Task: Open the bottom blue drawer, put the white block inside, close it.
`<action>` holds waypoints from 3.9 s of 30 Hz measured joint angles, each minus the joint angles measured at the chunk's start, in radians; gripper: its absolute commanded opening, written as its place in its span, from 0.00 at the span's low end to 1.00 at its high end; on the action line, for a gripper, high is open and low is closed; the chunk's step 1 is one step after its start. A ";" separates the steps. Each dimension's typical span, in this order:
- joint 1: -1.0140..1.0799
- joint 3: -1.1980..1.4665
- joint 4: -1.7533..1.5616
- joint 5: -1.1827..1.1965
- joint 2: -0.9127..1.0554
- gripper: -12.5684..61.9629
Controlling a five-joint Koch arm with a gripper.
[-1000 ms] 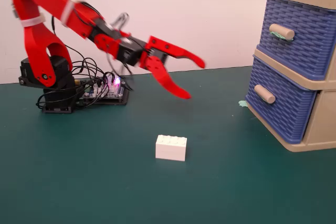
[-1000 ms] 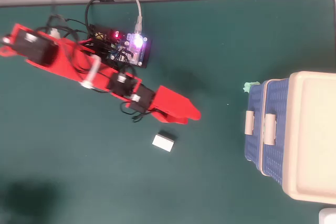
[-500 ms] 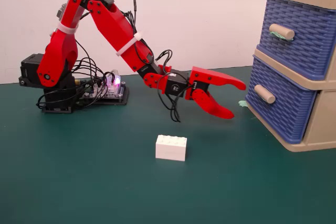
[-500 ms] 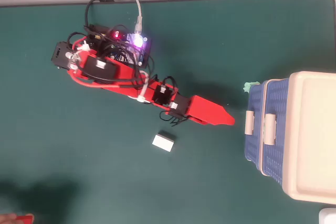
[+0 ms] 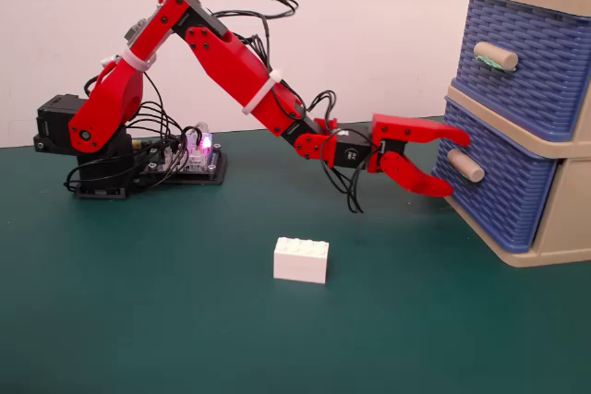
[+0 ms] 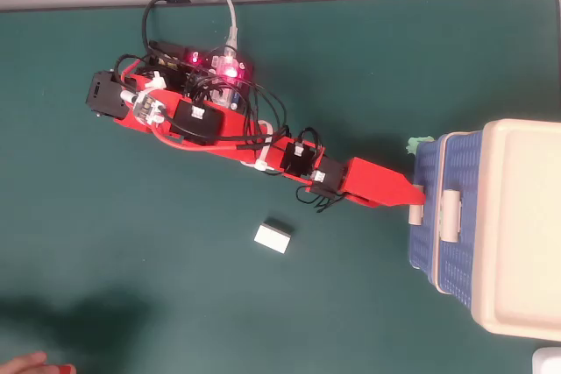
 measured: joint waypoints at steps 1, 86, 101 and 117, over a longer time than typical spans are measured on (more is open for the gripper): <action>0.000 -0.002 0.006 0.000 0.000 0.42; 0.500 -0.400 2.071 -1.563 0.235 0.62; 0.463 -0.400 1.968 -1.526 0.141 0.43; 0.476 -0.399 2.000 -1.493 0.218 0.06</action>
